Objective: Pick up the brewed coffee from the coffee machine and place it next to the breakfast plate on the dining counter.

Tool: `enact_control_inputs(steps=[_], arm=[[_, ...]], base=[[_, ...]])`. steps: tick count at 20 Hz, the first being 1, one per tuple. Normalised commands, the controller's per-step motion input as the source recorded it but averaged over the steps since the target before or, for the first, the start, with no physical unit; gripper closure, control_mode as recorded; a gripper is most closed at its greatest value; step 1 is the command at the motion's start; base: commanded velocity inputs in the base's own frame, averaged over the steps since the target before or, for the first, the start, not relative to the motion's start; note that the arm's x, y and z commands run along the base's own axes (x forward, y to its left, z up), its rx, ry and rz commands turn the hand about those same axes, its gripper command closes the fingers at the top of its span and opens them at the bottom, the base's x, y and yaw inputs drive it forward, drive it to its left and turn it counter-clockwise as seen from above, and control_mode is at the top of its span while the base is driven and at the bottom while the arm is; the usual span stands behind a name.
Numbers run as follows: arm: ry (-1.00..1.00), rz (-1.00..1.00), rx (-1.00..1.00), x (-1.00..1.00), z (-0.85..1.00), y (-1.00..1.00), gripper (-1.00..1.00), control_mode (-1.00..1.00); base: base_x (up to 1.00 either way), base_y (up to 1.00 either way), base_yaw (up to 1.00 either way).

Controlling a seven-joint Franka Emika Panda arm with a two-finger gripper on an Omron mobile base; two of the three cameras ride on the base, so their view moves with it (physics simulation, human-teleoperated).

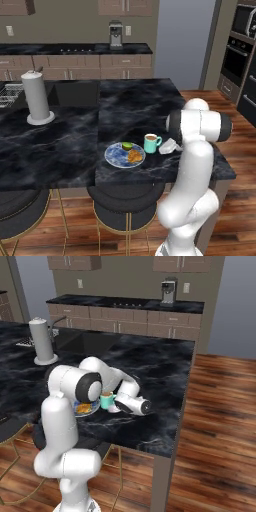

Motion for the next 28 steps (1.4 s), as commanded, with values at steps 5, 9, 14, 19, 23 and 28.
enact_control_inputs(steps=[5,9,14,19,23,28], arm=[[0.00,0.00,-0.05,0.01,0.01,0.03,-1.00,-1.00],[0.00,0.00,-0.11,-0.35,0.43,0.07,-1.00,-1.00],[-0.06,0.02,-0.07,-0.64,0.94,0.05,-1.00,-1.00],[-0.12,0.06,-0.05,-0.72,1.00,0.00,-1.00,-1.00],[-0.24,0.18,0.00,-0.96,1.00,-0.15,-1.00,-1.00],[-0.12,0.29,-0.03,-1.00,1.00,-0.31,-1.00,-1.00]], base=[[0.00,0.00,0.00],[0.00,0.00,0.00],[0.00,0.00,0.00],[0.00,0.00,0.00],[0.00,0.00,0.00],[0.00,0.00,0.00]])
